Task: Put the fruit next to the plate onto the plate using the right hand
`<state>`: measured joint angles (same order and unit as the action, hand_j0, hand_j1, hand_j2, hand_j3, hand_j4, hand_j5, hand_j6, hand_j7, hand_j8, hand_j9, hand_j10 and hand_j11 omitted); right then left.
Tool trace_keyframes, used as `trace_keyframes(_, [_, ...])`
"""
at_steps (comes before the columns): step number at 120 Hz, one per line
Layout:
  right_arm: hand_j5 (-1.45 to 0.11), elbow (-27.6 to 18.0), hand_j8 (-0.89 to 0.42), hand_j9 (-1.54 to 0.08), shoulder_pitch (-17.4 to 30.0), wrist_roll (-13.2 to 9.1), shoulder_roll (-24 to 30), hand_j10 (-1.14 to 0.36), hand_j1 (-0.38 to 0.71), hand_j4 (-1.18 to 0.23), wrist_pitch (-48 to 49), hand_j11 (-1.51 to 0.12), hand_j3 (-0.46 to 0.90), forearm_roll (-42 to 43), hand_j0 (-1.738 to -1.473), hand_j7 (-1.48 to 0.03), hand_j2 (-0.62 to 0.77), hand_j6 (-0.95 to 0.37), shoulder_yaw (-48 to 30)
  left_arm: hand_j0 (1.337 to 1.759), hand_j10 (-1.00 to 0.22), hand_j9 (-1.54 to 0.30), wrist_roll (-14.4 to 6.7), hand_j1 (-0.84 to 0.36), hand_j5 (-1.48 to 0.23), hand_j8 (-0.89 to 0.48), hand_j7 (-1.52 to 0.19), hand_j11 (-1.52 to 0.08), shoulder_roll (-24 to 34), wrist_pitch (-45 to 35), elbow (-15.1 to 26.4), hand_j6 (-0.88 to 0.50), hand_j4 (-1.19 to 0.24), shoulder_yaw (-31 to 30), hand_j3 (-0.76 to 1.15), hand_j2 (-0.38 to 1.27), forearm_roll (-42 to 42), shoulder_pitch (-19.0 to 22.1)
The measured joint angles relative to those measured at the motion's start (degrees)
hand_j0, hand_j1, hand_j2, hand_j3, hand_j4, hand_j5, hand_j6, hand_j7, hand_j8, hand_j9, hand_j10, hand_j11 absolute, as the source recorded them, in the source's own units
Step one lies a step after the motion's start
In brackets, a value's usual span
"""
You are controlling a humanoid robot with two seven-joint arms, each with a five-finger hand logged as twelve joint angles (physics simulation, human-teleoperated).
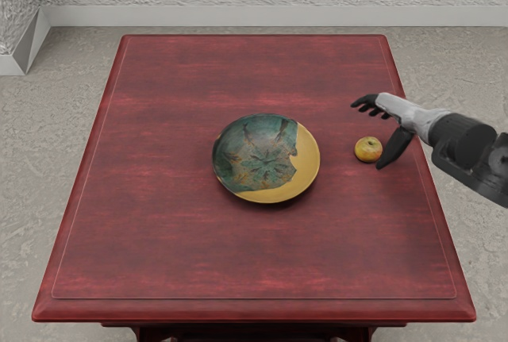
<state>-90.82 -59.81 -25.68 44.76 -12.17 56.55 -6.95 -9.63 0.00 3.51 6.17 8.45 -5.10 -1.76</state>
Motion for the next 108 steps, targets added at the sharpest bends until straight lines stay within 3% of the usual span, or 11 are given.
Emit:
trace_keyframes(28, [-0.37,1.13,-0.29,-0.37,-0.01,-1.4,-3.23,-0.28,-0.01,-0.29,-4.7,-0.37,0.0,2.38,-1.658,-0.37,-0.05,-0.29,3.3,1.658,-0.24,-0.32,-0.02,0.06,-0.32,-0.24,-0.32,-0.32,0.0,0.0,0.01,-0.24,-0.24,0.0,0.0,0.05,0.0,0.0])
trace_keyframes(67, [-0.41,0.4,-0.32,-0.41,0.07,-1.69,-3.17,-0.32,0.03,-0.32,-7.73,-0.41,0.0,3.72,-1.658,-0.41,-0.06,-0.32,6.48,1.658,-0.24,-0.32,0.0,0.06,-0.32,-0.24,-0.32,-0.32,0.0,0.0,0.02,-0.24,-0.24,0.0,0.0,0.05,0.0,0.0])
trace_keyframes(108, [-0.47,4.9,-0.36,-0.47,0.04,-1.72,-6.2,-0.36,0.08,-0.36,-8.03,-0.47,0.0,3.95,-1.658,-0.47,-0.07,-0.36,7.72,1.658,-0.24,-0.32,0.01,0.06,-0.32,-0.24,-0.32,-0.32,0.0,0.0,0.0,-0.24,-0.24,0.0,0.0,0.05,0.0,0.0])
